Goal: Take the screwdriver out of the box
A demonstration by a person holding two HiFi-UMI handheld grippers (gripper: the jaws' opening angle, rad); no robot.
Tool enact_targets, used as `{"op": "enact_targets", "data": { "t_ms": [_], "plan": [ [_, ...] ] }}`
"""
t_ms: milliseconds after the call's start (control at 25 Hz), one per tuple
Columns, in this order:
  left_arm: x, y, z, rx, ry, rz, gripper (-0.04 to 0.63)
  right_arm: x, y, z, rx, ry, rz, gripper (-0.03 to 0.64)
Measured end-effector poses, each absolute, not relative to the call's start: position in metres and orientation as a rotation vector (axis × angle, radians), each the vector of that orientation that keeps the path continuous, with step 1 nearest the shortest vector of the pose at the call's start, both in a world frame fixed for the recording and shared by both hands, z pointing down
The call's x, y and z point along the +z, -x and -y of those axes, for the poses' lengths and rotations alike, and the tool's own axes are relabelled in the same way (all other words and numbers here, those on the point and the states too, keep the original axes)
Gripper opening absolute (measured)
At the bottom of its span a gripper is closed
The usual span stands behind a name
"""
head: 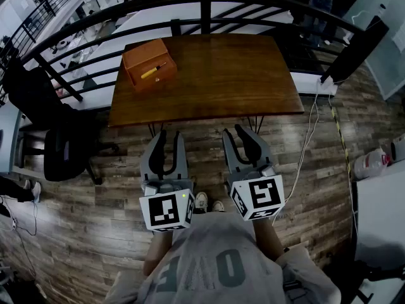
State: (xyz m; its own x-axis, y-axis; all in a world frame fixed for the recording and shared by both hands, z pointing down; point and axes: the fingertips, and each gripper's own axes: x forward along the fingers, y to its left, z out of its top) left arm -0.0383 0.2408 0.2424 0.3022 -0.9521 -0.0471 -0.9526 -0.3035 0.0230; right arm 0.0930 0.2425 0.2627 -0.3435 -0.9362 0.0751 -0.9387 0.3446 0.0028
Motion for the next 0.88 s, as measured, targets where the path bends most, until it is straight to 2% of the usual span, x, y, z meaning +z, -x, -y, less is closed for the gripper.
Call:
{"op": "enact_targets", "data": {
  "t_ms": [880],
  "plan": [
    [0.247, 0.061, -0.205, 0.101, 2.560, -1.805, 0.118, 0.266, -0.088, -0.216, 0.064, -1.821, 2.483, 0.097]
  ]
}}
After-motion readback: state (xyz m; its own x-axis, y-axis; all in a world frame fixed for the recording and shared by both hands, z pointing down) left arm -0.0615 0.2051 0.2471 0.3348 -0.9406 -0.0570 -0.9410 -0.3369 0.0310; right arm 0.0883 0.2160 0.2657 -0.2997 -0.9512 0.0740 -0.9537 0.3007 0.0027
